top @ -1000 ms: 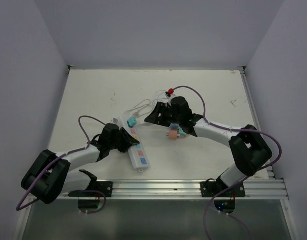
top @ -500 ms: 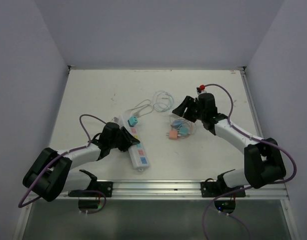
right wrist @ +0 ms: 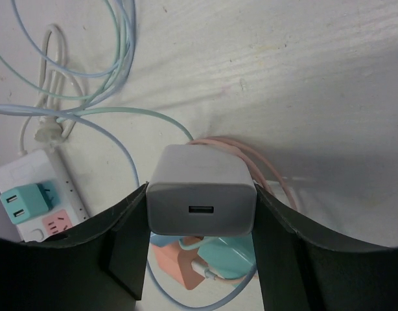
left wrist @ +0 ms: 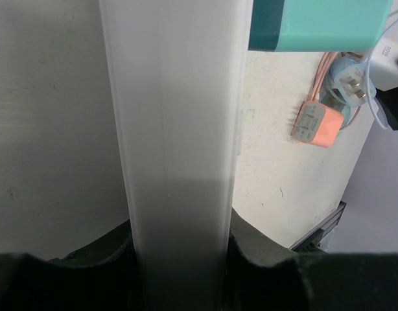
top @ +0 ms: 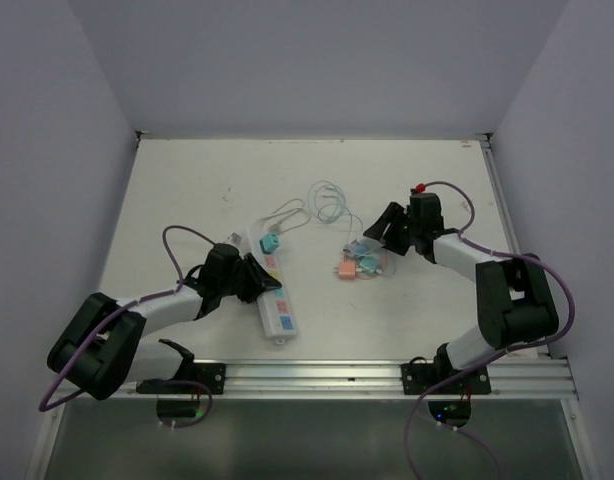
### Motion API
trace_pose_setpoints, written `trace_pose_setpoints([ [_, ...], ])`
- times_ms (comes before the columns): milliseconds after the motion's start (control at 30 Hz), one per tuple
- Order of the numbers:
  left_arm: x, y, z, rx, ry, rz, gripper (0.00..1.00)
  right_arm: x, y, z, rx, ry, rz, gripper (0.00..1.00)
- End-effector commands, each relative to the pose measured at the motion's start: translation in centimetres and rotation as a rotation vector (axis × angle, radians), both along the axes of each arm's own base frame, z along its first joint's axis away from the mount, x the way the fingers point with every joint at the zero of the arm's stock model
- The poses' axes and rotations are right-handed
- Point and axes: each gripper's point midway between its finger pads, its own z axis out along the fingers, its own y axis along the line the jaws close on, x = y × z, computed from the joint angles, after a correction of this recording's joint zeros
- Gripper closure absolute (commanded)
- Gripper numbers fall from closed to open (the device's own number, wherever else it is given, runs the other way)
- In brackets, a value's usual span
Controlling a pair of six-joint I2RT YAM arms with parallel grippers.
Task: Pull the plug off the socket
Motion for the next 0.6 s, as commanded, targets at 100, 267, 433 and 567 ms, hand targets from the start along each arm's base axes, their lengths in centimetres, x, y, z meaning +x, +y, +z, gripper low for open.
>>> trace_pose_setpoints([
  [100,-0.7,0.3,-1.1,0.041,0.009,-0.063,1.0,-0.2,0.5,0.7,0.013,0.008,0.033,0.45],
  [267,-0.7,-0.1,-1.0,0.027,0.004,-0.083,1.0,-0.3,-0.6,1.8,-0.058,-0.019,0.025,0.17],
  [433,-0.7,-0.3,-1.0,0.022,0.004,-0.095,1.0,0.2,-2.6,3.6,-0.152,-0.054,-0.034,0.07],
  [567,-0.7,-0.4,-1.0,0.02,0.003,-0.103,1.0,0.9,-2.6,6.7,-0.152,-0.144,-0.031,0.04],
])
